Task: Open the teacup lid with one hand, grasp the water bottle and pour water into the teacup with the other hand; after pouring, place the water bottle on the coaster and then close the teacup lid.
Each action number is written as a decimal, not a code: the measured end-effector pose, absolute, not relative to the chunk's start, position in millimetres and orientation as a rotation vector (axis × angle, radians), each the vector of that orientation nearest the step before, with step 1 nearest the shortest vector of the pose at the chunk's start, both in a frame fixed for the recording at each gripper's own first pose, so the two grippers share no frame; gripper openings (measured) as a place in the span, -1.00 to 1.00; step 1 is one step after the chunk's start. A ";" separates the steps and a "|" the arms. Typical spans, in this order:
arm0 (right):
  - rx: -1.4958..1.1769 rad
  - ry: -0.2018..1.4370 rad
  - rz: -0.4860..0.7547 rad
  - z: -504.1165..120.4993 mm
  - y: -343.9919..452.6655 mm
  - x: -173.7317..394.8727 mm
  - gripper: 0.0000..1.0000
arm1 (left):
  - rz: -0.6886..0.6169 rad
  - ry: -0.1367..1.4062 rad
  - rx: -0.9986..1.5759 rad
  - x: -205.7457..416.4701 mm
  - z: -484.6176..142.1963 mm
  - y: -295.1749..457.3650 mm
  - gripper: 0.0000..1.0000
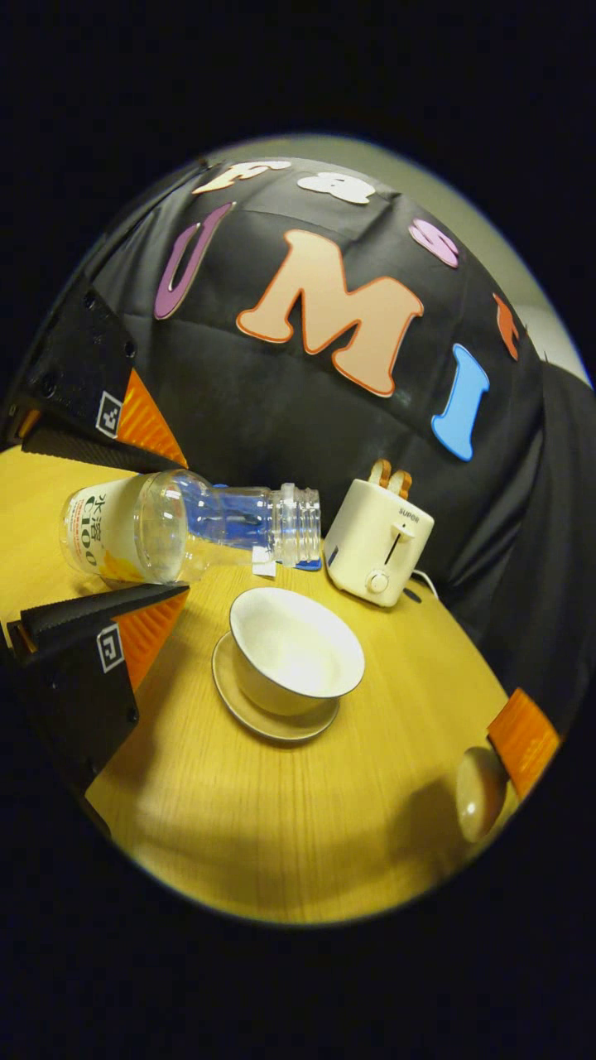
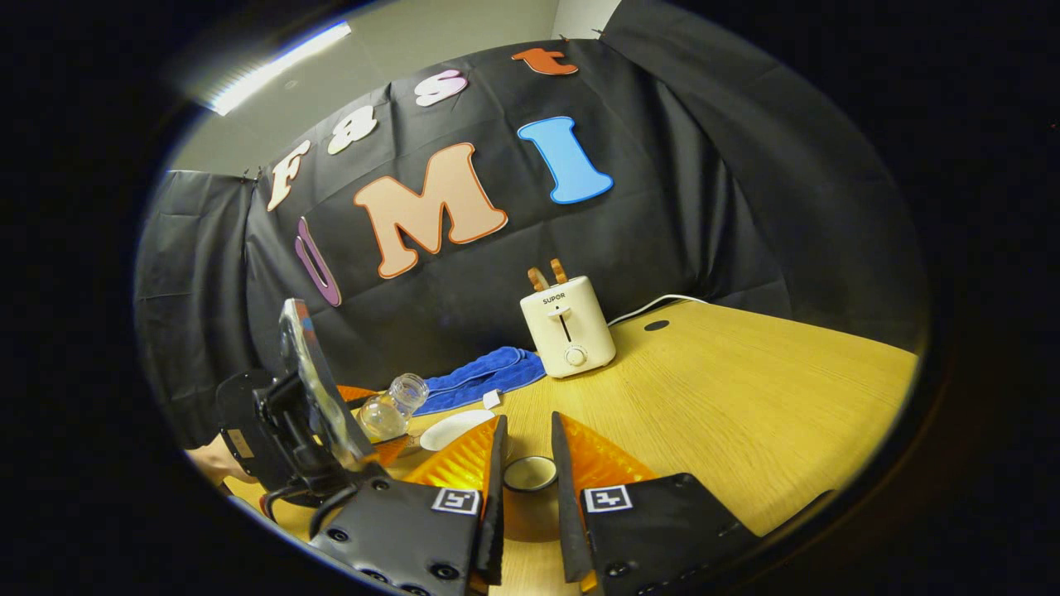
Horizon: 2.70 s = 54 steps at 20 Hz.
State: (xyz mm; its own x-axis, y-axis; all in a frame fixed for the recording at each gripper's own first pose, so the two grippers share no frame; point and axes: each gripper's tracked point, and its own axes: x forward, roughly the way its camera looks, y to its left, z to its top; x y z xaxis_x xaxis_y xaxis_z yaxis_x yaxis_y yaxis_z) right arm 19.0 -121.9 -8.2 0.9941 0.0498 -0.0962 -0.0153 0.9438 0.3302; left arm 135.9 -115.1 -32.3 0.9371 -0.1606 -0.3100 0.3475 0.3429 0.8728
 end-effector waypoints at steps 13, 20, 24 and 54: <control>0.357 0.108 0.024 -10.5 -130.6 20.2 -0.34 | -0.363 0.280 1.589 141.3 -30.9 -100.3 0.32; 0.362 0.110 0.026 -10.5 -130.8 20.9 -0.41 | -0.359 0.293 1.752 137.8 -22.8 -99.5 0.31; 0.363 0.110 0.029 -10.9 -130.6 20.7 -0.41 | -0.355 0.290 1.831 137.3 -17.2 -103.0 0.34; 0.367 0.112 0.034 -11.7 -130.3 20.9 -0.40 | -0.339 0.258 2.110 138.2 3.4 -112.8 0.32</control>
